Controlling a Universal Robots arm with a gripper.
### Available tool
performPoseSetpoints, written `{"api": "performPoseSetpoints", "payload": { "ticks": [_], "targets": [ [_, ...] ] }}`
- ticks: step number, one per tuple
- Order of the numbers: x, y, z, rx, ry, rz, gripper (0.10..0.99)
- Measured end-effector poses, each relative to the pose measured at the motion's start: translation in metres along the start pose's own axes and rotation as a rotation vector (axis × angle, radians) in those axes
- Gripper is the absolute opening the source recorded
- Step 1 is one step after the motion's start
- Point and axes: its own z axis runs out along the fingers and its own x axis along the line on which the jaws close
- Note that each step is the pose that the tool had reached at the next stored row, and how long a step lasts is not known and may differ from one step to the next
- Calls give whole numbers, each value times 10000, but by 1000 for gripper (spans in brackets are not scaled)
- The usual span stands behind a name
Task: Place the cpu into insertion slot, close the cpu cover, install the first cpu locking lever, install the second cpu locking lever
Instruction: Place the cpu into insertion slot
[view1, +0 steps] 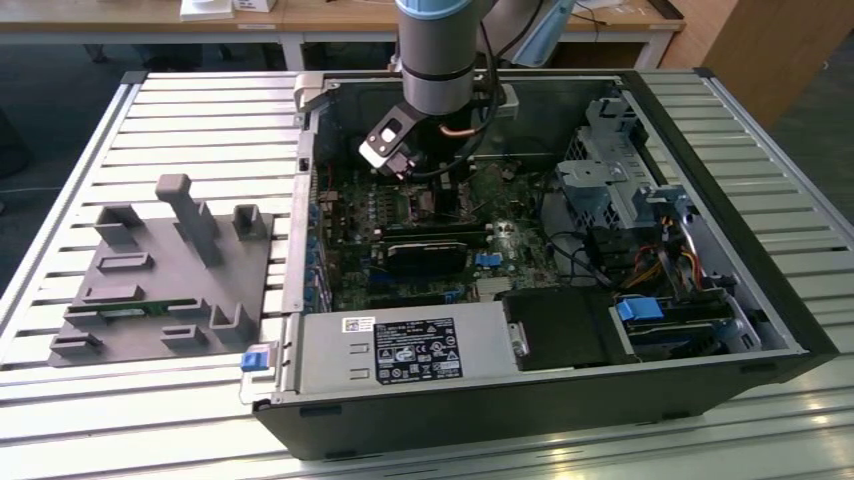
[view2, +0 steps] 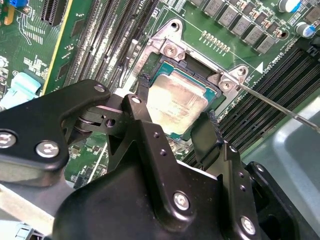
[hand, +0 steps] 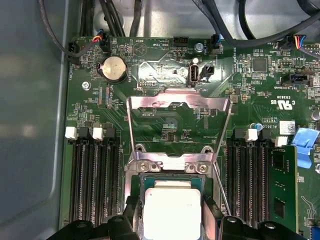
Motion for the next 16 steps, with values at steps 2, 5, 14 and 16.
{"api": "performPoseSetpoints", "payload": {
  "ticks": [2,5,14,16],
  "targets": [
    [1,0,-2,0,-1,8,612],
    [1,1,-11,-2,2,13,612],
    [2,5,-52,34,-1,34,612],
    [1,7,-62,51,-3,39,612]
  ]
}}
